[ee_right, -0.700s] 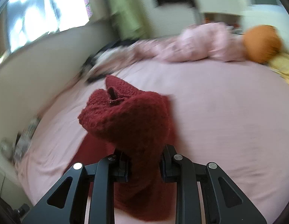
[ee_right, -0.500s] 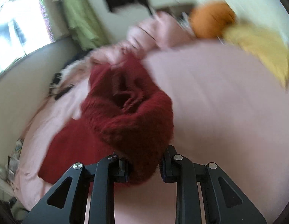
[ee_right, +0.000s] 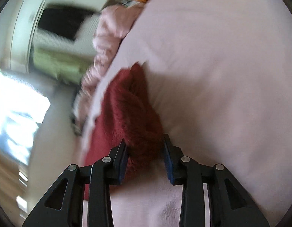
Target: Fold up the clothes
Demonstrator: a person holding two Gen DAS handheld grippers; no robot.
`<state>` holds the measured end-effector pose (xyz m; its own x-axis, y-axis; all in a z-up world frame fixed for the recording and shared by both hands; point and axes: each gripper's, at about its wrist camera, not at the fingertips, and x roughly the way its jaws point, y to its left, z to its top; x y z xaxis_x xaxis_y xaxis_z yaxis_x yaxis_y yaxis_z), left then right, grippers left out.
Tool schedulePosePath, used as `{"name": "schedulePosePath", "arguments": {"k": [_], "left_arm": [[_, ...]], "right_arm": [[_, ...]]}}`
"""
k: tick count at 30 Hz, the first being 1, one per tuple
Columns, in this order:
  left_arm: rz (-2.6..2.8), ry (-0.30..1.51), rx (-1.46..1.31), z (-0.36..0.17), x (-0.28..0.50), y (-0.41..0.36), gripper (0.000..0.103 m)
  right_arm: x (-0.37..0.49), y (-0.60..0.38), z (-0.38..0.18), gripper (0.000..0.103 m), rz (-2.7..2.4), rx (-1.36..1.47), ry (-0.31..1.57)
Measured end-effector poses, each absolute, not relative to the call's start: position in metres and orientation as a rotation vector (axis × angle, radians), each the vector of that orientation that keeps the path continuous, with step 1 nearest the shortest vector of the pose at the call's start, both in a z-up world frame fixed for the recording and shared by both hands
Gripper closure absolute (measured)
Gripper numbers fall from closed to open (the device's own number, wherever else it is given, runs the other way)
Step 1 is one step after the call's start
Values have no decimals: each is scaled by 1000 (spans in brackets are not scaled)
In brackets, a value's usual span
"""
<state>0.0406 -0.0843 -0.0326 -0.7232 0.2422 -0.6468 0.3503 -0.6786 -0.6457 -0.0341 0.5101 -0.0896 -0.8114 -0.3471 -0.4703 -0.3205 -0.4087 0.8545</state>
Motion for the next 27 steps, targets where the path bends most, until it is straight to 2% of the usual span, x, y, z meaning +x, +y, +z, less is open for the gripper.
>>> {"name": "schedulePosePath", "arguments": {"k": [2,3,7,8,9,10,11,12,13,14,16,20,21,23,27], "left_arm": [[-2580,1224,1201,-32,34,-79,0],[-2582,1204,1246,-31,28,-75,0],[-2731,1006,1339,-14,-21,-56,0],[-2814,851,1357,-1,-46,-43,0],[-2885,708,1354,9,-62,-31,0],[-2991,470,1336,22,-82,-10,0],[-3043,341,1315,30,-94,-1,0],[-3115,146,1273,37,-109,15,0],[-3143,29,1247,39,-121,26,0],[-3136,-80,1235,37,-138,36,0],[-3106,-116,1294,20,-164,44,0],[-2978,-3,1558,-47,-197,38,0],[-2979,-34,1527,-64,-194,35,0],[-3073,-18,1375,-62,-180,36,0],[-3045,-85,1382,-61,-182,44,0]], "right_arm": [[-25,526,-86,69,-2464,951,-1785],[-20,529,-77,68,-2556,1004,-1748],[-18,523,-28,66,-2970,1148,-1353],[-21,515,-16,66,-2993,1133,-1252],[-29,502,-1,66,-3034,1117,-1079],[-36,488,10,66,-3067,1103,-928],[-43,473,20,64,-3096,1092,-769],[-53,455,28,61,-3116,1077,-592],[-60,437,33,58,-3115,1058,-443],[-74,421,37,48,-3099,1041,-334],[-93,391,41,34,-3051,1011,-186],[-116,351,14,33,-2981,1071,-74],[-125,346,-6,33,-2959,1155,-57],[-132,339,-40,30,-2913,1321,-20],[-124,355,-45,27,-2915,1212,-151]]}}
